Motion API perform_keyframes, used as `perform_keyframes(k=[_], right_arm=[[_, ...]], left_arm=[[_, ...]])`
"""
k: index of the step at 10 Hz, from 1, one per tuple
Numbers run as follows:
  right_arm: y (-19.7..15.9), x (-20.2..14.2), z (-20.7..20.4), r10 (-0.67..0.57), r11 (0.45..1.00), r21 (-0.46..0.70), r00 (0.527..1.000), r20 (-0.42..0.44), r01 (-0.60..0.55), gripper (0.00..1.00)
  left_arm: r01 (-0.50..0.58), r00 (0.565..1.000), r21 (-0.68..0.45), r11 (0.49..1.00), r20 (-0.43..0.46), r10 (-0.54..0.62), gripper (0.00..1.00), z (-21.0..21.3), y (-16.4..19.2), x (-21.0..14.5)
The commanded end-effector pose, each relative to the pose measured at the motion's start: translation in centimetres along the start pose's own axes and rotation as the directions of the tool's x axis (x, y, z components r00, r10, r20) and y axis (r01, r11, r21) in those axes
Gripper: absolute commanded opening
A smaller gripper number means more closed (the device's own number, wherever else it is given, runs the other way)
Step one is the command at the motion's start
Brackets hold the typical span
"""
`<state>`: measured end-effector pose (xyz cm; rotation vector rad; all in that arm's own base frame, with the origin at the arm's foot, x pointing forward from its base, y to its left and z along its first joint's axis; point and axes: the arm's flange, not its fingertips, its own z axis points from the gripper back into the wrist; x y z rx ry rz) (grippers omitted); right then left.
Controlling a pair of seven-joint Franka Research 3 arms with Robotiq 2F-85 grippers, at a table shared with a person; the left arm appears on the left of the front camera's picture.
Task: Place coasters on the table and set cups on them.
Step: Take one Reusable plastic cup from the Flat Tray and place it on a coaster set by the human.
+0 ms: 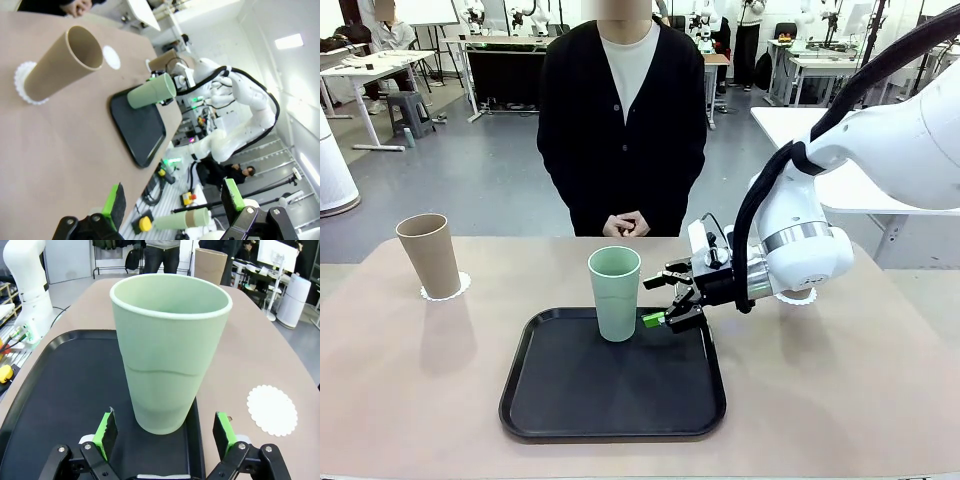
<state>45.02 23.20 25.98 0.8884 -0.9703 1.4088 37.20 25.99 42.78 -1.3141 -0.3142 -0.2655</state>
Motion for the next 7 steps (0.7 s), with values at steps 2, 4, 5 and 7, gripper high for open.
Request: perform_keyframes(k=[2, 4, 5, 7], right_arm=[[-0.4, -0.2, -0.9, 0.026, 0.999, -0.047, 0.999, 0.035, -0.025, 1.00], [-0.7, -0.5, -1.2, 0.000, 0.999, -0.053, 0.999, 0.043, 0.002, 1.00], [-0.7, -0.4, -1.6, -0.013, 0.999, -0.045, 0.999, 0.047, 0.015, 1.00], [-0.7, -0.5, -2.2, -0.027, 0.999, -0.036, 0.999, 0.044, 0.028, 1.00]], left_arm=[[0.002, 1.000, 0.003, 1.000, 0.002, -0.002, 1.00, 0.1, -0.1, 0.0], [0.002, 1.000, 0.003, 1.000, 0.002, -0.002, 1.00, 0.1, -0.1, 0.0], [0.002, 1.000, 0.003, 1.000, 0.002, -0.002, 1.00, 0.1, -0.1, 0.0], [0.002, 1.000, 0.003, 1.000, 0.002, -0.002, 1.00, 0.1, -0.1, 0.0]])
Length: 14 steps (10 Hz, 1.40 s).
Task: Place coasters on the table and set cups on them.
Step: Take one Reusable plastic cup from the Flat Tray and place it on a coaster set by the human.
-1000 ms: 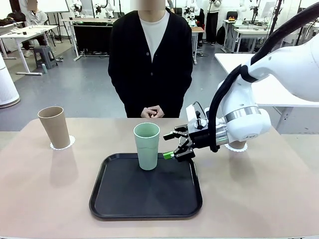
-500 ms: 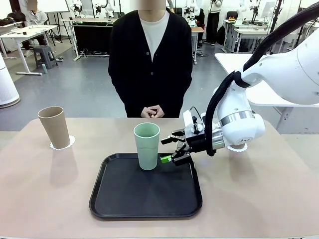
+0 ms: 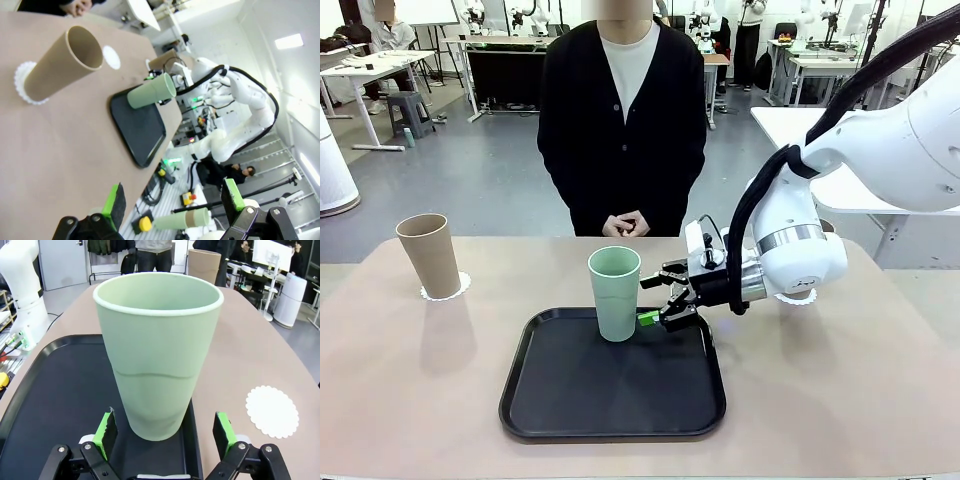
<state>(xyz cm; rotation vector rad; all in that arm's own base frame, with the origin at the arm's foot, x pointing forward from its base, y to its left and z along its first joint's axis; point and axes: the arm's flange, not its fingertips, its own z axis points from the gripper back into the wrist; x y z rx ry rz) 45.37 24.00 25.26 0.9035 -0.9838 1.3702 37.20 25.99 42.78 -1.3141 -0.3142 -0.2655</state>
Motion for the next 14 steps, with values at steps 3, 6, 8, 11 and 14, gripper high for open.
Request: perform_keyframes(k=[3, 6, 8, 11, 14], right_arm=[[-0.4, 0.0, -1.7, -0.007, 1.000, -0.013, 1.000, 0.021, 0.007, 1.00], [-0.5, 0.1, -2.2, -0.005, 1.000, -0.010, 0.999, 0.037, 0.005, 1.00], [-0.6, -0.1, -3.0, -0.016, 1.000, 0.000, 0.999, 0.052, 0.016, 1.00], [-0.6, -0.2, -4.1, -0.033, 0.999, 0.013, 0.997, 0.070, 0.032, 1.00], [-0.7, -0.5, -5.1, -0.056, 0.998, 0.023, 0.995, 0.080, 0.054, 1.00]], left_arm=[[0.002, 1.000, 0.003, 1.000, 0.002, -0.002, 1.00, 0.1, -0.1, 0.0], [0.002, 1.000, 0.003, 1.000, 0.002, -0.002, 1.00, 0.1, -0.1, 0.0], [0.002, 1.000, 0.003, 1.000, 0.002, -0.002, 1.00, 0.1, -0.1, 0.0], [0.002, 1.000, 0.003, 1.000, 0.002, -0.002, 1.00, 0.1, -0.1, 0.0], [0.002, 1.000, 0.003, 1.000, 0.002, -0.002, 1.00, 0.1, -0.1, 0.0]])
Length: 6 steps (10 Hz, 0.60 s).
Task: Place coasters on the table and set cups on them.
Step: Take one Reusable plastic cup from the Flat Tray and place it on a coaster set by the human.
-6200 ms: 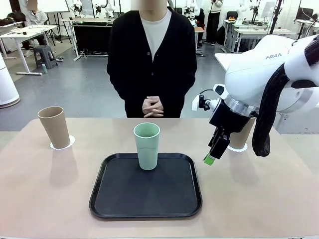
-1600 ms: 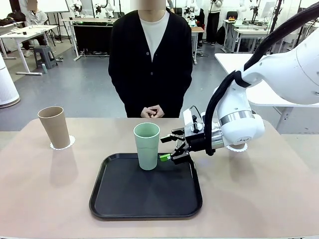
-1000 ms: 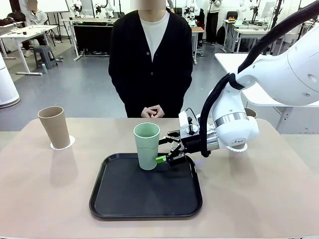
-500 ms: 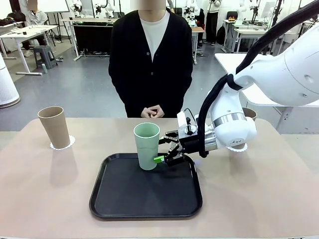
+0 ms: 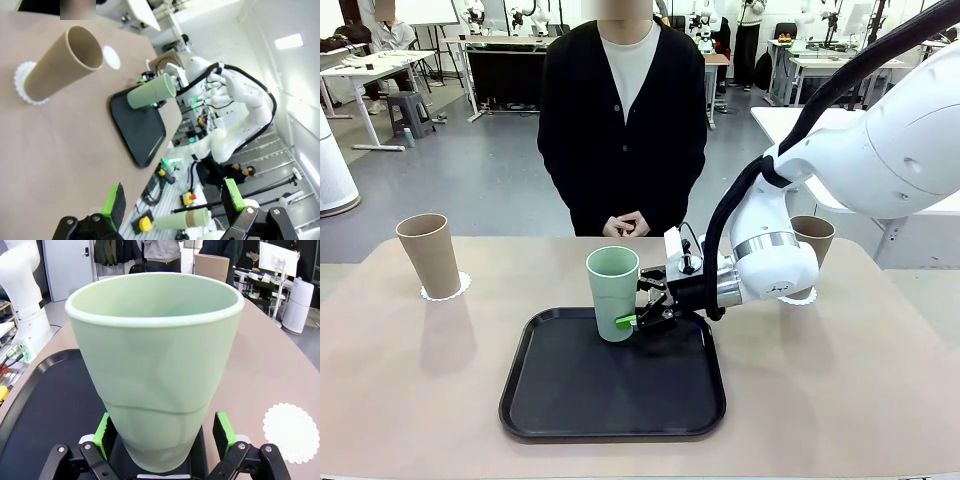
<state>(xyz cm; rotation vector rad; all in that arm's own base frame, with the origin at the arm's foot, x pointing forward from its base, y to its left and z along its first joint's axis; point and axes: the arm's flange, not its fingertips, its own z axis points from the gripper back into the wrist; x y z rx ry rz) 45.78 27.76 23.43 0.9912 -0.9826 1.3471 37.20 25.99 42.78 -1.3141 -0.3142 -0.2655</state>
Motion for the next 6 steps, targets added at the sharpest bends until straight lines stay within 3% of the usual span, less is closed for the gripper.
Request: perform_keyframes(k=[1, 6], right_arm=[[-0.4, -0.1, -1.2, -0.025, 1.000, -0.017, 0.999, 0.028, 0.026, 1.00], [-0.7, 0.0, -2.2, -0.040, 0.999, -0.014, 0.997, 0.070, 0.041, 1.00]], left_arm=[[0.002, 1.000, 0.003, 1.000, 0.002, -0.002, 1.00, 0.1, -0.1, 0.0], [0.002, 1.000, 0.003, 1.000, 0.002, -0.002, 1.00, 0.1, -0.1, 0.0]])
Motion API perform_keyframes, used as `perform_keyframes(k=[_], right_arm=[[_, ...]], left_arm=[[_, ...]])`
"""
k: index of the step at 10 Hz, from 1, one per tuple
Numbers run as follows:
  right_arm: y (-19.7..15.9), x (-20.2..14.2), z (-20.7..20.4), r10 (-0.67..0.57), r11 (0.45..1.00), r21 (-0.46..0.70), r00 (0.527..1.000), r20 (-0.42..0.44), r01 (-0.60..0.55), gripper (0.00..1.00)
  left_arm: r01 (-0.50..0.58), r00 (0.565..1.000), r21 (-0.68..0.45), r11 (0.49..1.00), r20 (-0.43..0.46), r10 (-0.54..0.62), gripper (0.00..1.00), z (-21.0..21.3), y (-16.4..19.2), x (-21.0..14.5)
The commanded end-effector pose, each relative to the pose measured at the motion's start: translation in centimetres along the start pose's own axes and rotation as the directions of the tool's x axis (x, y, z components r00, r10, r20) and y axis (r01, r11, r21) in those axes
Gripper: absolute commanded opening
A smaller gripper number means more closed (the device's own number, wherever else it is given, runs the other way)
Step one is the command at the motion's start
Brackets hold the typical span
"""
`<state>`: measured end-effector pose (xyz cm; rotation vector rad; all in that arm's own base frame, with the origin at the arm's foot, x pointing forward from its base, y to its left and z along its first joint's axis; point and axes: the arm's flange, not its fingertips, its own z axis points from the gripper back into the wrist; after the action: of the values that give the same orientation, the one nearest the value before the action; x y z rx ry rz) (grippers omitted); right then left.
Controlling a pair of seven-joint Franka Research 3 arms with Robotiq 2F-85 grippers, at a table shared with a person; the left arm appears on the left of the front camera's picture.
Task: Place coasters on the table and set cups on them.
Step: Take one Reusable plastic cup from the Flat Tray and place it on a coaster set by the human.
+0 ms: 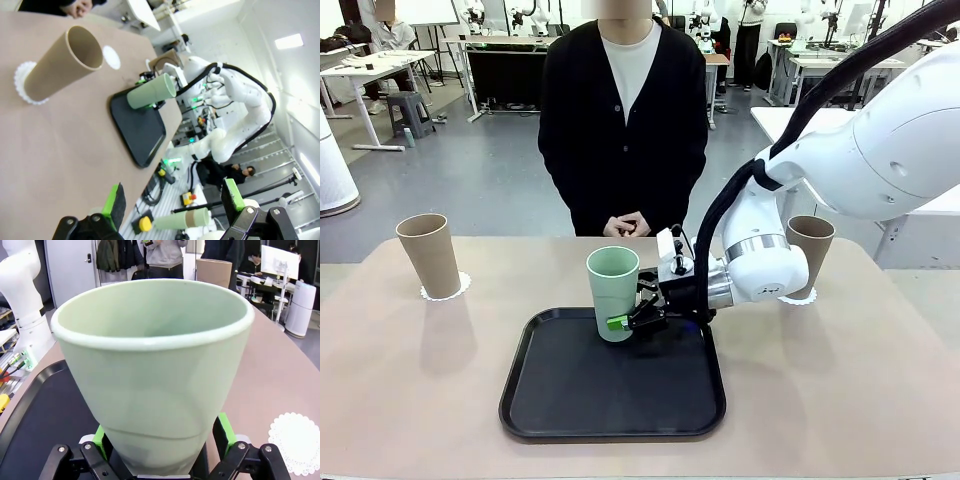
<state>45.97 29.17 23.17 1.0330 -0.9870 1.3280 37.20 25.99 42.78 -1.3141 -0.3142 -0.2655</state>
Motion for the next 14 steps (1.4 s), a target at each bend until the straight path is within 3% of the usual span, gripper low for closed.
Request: perform_keyframes(k=[1, 2, 3, 5, 6, 12, 14], right_arm=[[-0.5, -0.3, -0.6, -0.008, 1.000, -0.018, 0.999, 0.045, 0.009, 0.60], [-0.5, -0.3, -0.4, -0.005, 1.000, -0.015, 0.999, 0.043, 0.005, 0.40], [-0.5, -0.3, -0.2, -0.003, 1.000, -0.018, 0.999, 0.038, 0.004, 0.00], [-0.5, -0.1, -0.1, 0.010, 1.000, -0.027, 1.000, 0.028, -0.010, 0.00], [-0.4, 0.4, 0.0, 0.021, 0.999, -0.032, 1.000, 0.022, -0.020, 0.22], [0.3, 12.3, -2.4, 0.063, 0.998, 0.033, 0.998, -0.019, -0.062, 0.22], [0.3, 14.9, -3.4, 0.068, 0.996, 0.066, 0.997, -0.040, -0.066, 0.22]], left_arm=[[0.002, 1.000, 0.003, 1.000, 0.002, -0.002, 1.00, 0.1, -0.1, 0.0], [0.002, 1.000, 0.003, 1.000, 0.002, -0.002, 1.00, 0.1, -0.1, 0.0], [0.002, 1.000, 0.003, 1.000, 0.002, -0.002, 1.00, 0.1, -0.1, 0.0], [0.002, 1.000, 0.003, 1.000, 0.002, -0.002, 1.00, 0.1, -0.1, 0.0], [0.002, 1.000, 0.003, 1.000, 0.002, -0.002, 1.00, 0.1, -0.1, 0.0], [0.002, 1.000, 0.003, 1.000, 0.002, -0.002, 1.00, 0.1, -0.1, 0.0], [0.002, 1.000, 0.003, 1.000, 0.002, -0.002, 1.00, 0.1, -0.1, 0.0]])
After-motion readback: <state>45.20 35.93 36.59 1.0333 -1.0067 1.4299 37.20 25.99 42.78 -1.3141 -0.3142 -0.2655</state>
